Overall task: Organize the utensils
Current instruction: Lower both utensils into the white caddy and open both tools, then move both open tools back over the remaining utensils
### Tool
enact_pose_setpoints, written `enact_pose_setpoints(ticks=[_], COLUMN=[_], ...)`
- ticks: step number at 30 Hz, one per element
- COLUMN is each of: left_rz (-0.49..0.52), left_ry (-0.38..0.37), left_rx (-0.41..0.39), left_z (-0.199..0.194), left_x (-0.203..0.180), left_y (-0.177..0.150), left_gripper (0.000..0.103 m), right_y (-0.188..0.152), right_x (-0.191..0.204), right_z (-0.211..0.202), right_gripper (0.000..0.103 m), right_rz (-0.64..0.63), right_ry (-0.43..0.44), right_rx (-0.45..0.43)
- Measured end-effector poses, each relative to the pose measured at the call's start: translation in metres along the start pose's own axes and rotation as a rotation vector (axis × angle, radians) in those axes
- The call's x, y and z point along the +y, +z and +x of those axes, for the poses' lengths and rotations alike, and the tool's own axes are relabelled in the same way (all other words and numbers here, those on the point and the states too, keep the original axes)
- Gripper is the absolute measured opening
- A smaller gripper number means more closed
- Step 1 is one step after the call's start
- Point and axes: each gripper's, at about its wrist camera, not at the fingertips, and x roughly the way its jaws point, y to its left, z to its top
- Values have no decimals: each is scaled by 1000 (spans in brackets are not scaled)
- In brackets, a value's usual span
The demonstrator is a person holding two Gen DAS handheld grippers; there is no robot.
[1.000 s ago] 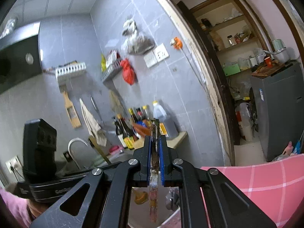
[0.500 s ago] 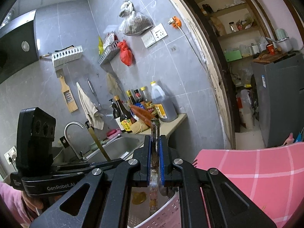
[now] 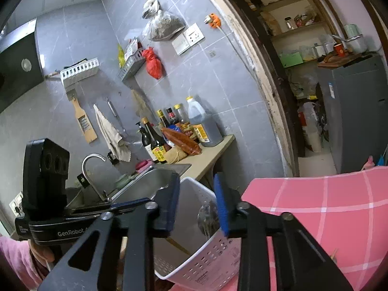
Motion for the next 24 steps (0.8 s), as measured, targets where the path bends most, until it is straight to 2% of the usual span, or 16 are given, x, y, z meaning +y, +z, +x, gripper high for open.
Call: enact_pose_setpoints(ticks=[8,10,14,16,17,18,19,24], left_rz=[-25,-20,-17,-10,-2,4,10,33], left_ry=[8,11,16,26,37,41,44,50], left_rx=[-102,-130,-194,-225,-244,-257,-271,-307], left_z=[-18,-24,-37,-43,-47,-50,-53,-61], left_x=[-13,-21,-39,-50,-58,-63,-70,-100], left_y=[1,2,3,3,2,1,-1,-10], left_gripper=[22,31,48,60,64,72,80,92], right_y=[15,21,31,35,36,37,39,42], right_x=[-1,-1,-1,-2,-2,-2,-2,-6], right_z=[-40,-56,-89,-106,-116,-126,-136,-180], right_gripper=[51,61,72,91,95,102,102,102], right_rz=[-8,-24,-47,-64,-73,-83,-92,-128], right_ry=[-71,-105,-165,-203,-225,-246,-263,-359], right_rx=[-81,-109,-156,-180,-194,-209,-220,-244])
